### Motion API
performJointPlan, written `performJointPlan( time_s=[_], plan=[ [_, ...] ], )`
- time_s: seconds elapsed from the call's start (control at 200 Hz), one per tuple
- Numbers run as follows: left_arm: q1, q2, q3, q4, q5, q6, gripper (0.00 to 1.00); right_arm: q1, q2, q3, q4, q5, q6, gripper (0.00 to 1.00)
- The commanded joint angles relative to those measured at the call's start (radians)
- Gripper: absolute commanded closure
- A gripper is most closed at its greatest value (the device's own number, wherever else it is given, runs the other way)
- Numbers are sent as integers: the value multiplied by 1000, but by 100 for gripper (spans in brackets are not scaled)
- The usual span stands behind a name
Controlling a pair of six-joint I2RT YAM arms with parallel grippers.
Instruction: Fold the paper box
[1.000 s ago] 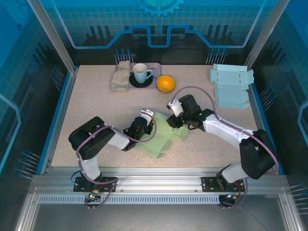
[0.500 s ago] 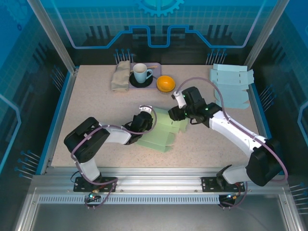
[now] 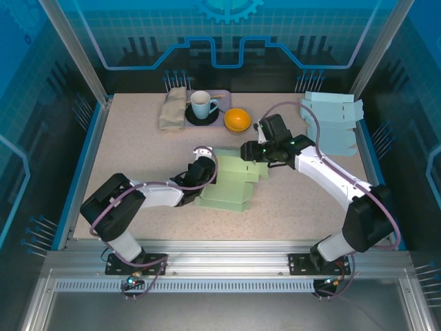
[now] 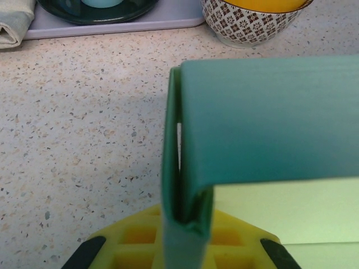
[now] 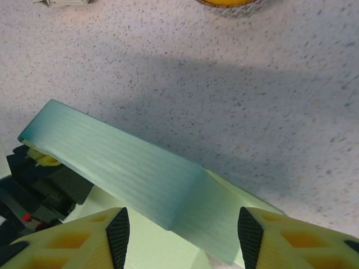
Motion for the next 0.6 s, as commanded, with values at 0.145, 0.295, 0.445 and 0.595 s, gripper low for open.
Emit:
performJointPlan(
  time_s=[0.145,0.295,0.445,0.595],
  plan=[
    [4,41,-28,196,-24,-3,100,-6,14,-18,87,-79,155,43],
    [4,52,-33,210,-35,-12,100,-6,43,-13,72,-67,153,43],
    [4,53,-40,212,-47,-22,100,-8,45,-42,91,-50,177,42],
    [1,53,-40,209,-49,-23,100,-15,44,-87,204,-147,243,41]
  ],
)
